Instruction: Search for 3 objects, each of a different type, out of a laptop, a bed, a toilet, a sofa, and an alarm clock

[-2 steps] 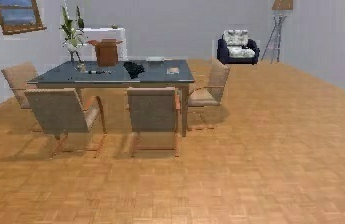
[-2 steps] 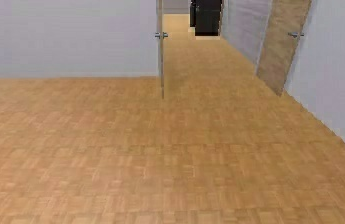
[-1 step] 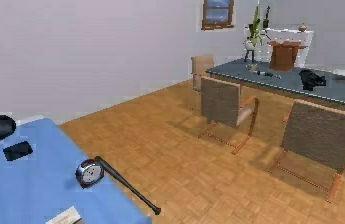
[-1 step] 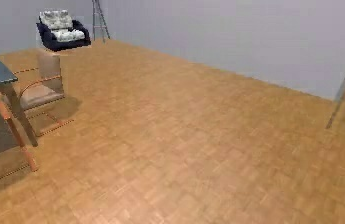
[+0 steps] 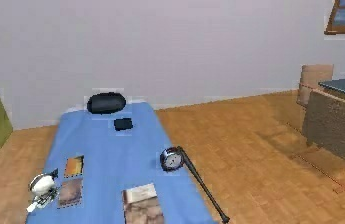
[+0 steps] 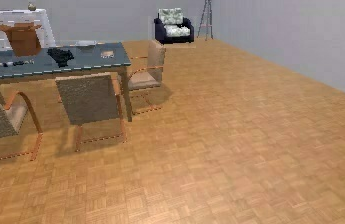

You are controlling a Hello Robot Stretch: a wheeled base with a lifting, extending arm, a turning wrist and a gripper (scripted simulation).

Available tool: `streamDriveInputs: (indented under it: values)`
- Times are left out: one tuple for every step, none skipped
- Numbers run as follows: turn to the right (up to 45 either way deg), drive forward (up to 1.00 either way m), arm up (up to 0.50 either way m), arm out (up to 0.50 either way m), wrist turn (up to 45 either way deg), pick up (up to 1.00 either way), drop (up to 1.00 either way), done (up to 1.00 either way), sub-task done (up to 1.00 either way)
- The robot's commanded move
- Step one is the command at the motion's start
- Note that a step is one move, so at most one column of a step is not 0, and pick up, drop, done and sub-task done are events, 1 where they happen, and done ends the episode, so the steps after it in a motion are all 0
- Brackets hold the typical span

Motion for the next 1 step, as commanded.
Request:
streamDriveInputs:
  values:
    - [0.0, 0.00, 0.00, 0.00, 0.0, 0.00, 0.00, 0.00, 1.00]
